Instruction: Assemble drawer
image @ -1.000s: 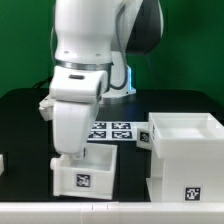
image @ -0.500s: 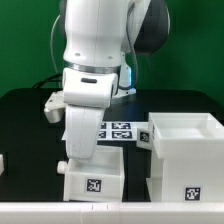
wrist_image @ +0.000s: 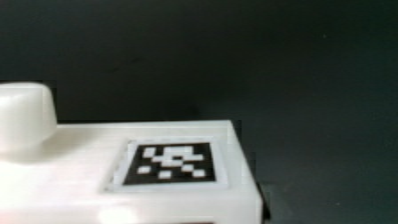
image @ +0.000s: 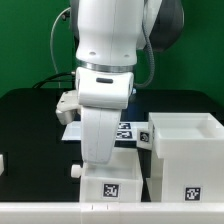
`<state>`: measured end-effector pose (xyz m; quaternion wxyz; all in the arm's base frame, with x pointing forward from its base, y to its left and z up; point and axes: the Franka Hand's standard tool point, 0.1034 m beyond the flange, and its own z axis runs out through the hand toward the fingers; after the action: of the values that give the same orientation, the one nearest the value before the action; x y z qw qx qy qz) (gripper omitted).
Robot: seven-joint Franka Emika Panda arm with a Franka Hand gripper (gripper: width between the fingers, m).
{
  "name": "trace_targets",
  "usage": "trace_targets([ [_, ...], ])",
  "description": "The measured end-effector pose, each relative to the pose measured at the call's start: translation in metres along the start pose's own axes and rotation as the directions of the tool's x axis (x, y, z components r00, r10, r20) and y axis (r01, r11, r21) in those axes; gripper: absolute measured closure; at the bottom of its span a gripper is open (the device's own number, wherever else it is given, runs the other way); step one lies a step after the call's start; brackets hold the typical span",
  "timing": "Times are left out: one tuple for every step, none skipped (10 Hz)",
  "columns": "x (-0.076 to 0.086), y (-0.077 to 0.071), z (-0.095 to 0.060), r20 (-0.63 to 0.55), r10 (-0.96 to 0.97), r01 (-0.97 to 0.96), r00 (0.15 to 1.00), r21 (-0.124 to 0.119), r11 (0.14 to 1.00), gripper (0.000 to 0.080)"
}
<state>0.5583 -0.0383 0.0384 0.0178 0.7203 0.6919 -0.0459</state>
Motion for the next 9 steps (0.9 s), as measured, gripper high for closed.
trace_targets([
  [0.006,-0.001,0.001,-0.002,0.023,-0.023,1.0,0.002,1.0,0.0761],
  [0.014,-0.001,0.001,-0.006,0.031,-0.031,0.999,0.003,1.0,0.0761],
  [0.019,-0.001,0.001,-0.009,0.032,-0.032,0.999,0.003,0.999,0.0761],
  [0.023,-0.003,0.003,-0.012,0.025,-0.025,1.0,-0.009,1.0,0.0761],
  [0.025,-0.007,0.007,-0.014,0.017,-0.017,1.0,-0.021,1.0,0.0761],
  [0.025,-0.008,0.006,-0.014,0.008,-0.009,1.0,-0.041,0.999,0.0761],
  [0.026,-0.01,0.007,-0.015,0.006,-0.007,1.0,-0.044,0.999,0.0761],
  [0.026,-0.012,0.01,-0.017,0.005,-0.006,1.0,-0.047,0.999,0.0761],
  [0.027,-0.014,0.012,-0.019,0.005,-0.006,1.0,-0.052,0.999,0.0761],
])
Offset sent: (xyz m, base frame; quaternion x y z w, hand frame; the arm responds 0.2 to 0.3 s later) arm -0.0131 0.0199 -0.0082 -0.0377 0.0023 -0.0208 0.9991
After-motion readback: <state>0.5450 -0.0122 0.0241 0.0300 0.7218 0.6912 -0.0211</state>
